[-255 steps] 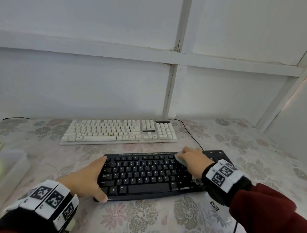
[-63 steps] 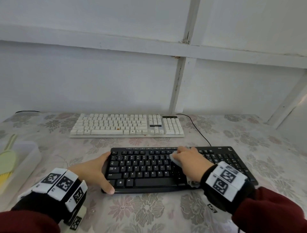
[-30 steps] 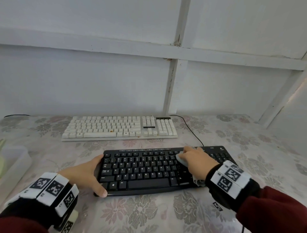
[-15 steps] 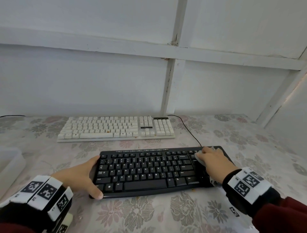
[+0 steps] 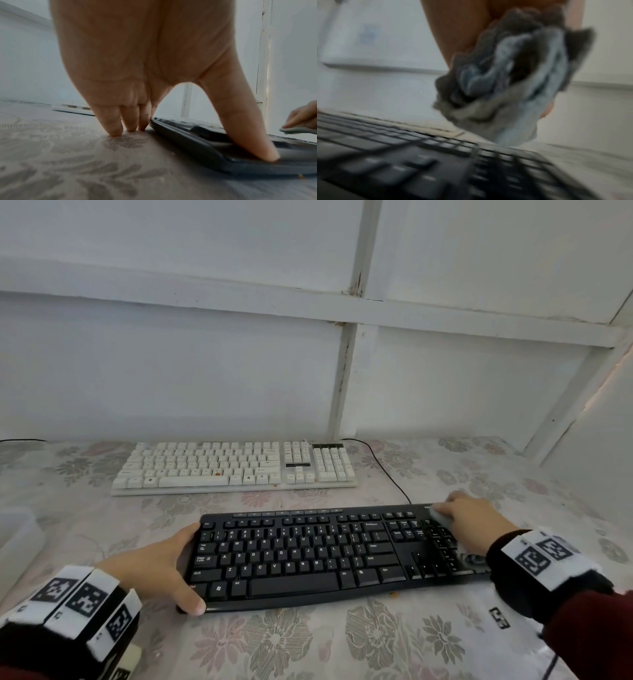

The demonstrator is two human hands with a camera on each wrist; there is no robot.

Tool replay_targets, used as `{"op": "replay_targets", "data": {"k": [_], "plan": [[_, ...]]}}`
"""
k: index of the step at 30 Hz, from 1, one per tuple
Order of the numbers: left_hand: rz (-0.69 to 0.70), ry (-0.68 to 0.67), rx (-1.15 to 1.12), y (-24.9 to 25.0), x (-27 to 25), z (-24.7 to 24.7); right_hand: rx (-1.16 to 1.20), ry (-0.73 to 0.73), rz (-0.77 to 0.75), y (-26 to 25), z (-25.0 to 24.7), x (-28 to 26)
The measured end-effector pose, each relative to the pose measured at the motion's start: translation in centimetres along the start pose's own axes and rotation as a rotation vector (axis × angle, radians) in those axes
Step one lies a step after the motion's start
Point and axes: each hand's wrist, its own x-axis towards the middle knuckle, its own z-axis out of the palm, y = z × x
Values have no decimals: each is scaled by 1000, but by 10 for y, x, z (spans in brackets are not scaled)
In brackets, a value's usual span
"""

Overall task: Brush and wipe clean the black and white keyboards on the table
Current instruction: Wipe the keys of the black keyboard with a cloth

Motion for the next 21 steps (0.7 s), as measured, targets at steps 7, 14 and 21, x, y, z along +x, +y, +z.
{"op": "replay_targets", "data": {"k": [7,14,21], "plan": [[8,0,-1,5,-5,2,-14,-37,-151,-59,13,-20],[1,-6,-1,5,-6,2,-71,-38,78,-5,5,-22],[26,-6,15,11,-9,5,-27,-15,132,7,0,-3]]}}
